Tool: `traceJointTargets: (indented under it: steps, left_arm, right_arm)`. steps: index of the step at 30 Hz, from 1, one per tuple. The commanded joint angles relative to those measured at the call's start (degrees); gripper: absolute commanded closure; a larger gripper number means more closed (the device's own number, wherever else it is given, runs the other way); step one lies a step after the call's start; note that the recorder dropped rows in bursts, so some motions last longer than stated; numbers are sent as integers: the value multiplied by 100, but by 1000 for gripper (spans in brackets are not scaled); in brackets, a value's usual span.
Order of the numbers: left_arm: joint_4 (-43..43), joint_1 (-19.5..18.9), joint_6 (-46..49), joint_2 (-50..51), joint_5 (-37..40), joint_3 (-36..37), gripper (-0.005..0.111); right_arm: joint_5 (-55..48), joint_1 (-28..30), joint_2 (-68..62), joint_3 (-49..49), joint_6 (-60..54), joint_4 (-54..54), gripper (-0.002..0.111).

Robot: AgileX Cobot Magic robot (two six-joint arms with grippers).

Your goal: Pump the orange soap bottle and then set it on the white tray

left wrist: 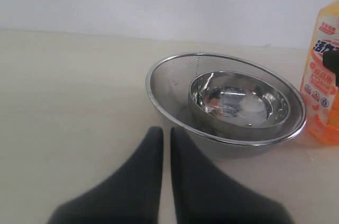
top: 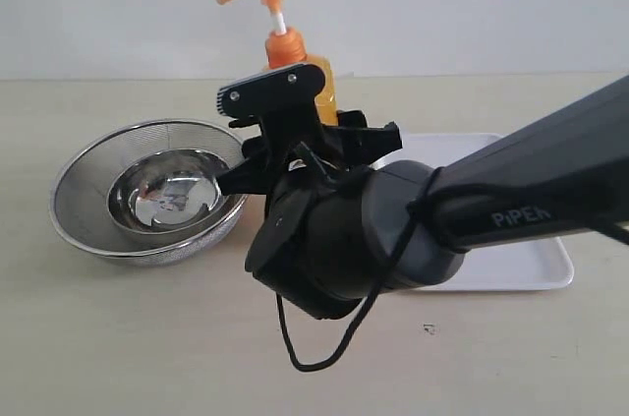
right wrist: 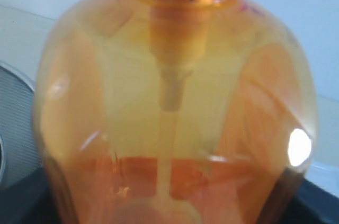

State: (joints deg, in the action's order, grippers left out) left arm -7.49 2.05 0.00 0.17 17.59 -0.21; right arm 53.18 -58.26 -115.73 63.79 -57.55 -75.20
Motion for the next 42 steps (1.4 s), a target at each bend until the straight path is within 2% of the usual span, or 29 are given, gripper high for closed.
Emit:
traceJointTargets:
  steps: [1,7,15,20,24,36,42]
  left_arm:
    - [9,-18,47,-17,-42,21,102]
    - [9,-18,47,-17,-42,21,102]
    - [9,-18,47,-17,-42,21,102]
    - [9,-18,47,-17,-42,21,102]
    - [9,-18,47,-17,-42,21,102]
    - [9,-18,47,-17,-42,21,102]
    - [9,-18,47,-17,-42,21,102]
  right_arm:
    - [-169,2,-8,-36,-821,-106,108]
    - [-244,2,-8,-36,-976,1,108]
    - [-221,2,-8,-36,100,-293,108]
    - [-270,2,-8,-36,315,-559,108]
    - [-626,2,-8,-36,489,-344,108]
    - [-824,2,-8,-47,296,1,108]
    - [-234,2,6,-47,249,-231,108]
